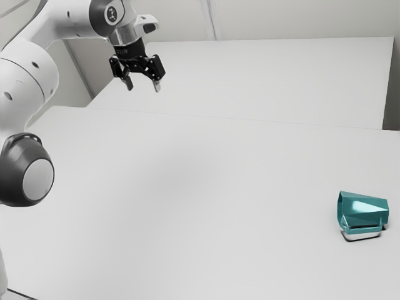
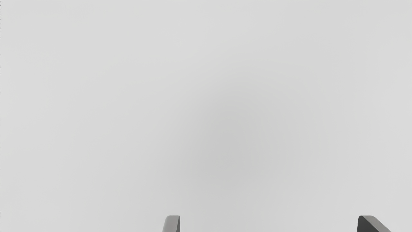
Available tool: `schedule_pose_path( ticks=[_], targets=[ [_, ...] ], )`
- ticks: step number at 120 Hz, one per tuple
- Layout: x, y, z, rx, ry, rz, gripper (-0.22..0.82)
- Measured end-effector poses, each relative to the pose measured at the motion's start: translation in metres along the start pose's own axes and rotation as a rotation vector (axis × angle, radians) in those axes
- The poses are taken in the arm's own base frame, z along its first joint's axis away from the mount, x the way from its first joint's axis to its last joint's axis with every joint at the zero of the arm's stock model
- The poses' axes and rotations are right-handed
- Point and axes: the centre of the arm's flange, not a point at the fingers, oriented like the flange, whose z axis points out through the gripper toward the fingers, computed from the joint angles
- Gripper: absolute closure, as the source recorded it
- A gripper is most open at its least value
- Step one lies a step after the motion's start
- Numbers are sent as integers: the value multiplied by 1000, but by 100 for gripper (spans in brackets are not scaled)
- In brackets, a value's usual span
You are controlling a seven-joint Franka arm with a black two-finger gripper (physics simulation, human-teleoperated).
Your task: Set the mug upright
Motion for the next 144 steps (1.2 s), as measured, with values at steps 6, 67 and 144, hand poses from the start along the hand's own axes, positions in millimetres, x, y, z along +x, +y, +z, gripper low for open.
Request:
schedule_pose_path(
  ticks=[6,67,144],
  targets=[
    [0,-1,0,1,1,-1,0],
    [-103,117,83,-411,-33,58,0],
    [-152,292,191,-808,-95,-64,0]
  ],
)
